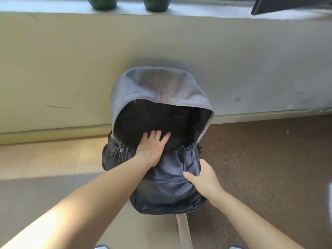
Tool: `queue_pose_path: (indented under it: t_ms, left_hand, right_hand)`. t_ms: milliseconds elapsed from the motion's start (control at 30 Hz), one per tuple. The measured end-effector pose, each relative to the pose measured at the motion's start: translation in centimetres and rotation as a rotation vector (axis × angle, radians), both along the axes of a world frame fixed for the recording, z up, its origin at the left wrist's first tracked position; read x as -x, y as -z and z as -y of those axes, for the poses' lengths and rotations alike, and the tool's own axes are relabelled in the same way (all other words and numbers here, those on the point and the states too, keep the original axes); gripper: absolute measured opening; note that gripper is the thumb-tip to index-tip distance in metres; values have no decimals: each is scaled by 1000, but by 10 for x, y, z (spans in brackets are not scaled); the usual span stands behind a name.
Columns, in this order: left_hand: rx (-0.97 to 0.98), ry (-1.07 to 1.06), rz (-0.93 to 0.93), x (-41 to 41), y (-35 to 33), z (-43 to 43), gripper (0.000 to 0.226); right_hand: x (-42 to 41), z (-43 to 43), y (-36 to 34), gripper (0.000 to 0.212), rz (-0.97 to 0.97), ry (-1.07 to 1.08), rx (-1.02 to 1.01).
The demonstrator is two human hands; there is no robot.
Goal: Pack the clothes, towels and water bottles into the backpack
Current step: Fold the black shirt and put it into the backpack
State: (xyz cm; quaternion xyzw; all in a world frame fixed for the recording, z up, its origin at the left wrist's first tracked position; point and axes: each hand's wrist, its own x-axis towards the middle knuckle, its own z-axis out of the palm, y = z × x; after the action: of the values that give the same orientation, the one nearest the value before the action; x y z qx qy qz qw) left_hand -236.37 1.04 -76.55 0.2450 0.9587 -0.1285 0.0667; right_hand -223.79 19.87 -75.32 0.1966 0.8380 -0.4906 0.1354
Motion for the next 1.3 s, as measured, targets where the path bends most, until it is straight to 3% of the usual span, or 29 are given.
queue_pose_path:
  t_ms: [133,200,333,400,500,567,633,833,933,1133,1300]
  left_hand:
    - [-14,-145,434,1,7,13,78]
    - [-35,-210,555,4,1,16,68]
    - [-56,-263,601,3,-9,18,58]
    - [-189,-312,511,-1,-9,15,57]
    - [-490,-346,459,-12,-2,6,88]
    - [-484,-273,584,-20,7,-2,117]
    - [-439,-230,606,-23,16,-6,132]
    - [-351,-243,713,-10,16,-10,129]
    - [-297,-222,651,-13,20,-13,116]
    - [-238,-38,181,-37,17,-10,114]
    - [-270,207,-7,-53,-27,-20,82]
  right_hand:
    - [5,2,-1,42,-15,-39,-44]
    - [8,1,-3,33,-24,-39,-72]
    - [8,2,0,33,-20,-58,-102]
    - [5,4,3,37,-5,-63,-102]
    - [0,6,10,41,3,-73,-107]
    - [-2,7,16,37,16,-79,-123]
    - [-4,7,22,38,31,-96,-152]
    - [-4,11,35,40,90,-144,-198]
    - [-5,11,42,42,113,-144,-202]
    - [-9,4,27,49,156,-93,-116]
    - [-26,-15,-25,71,118,-108,-121]
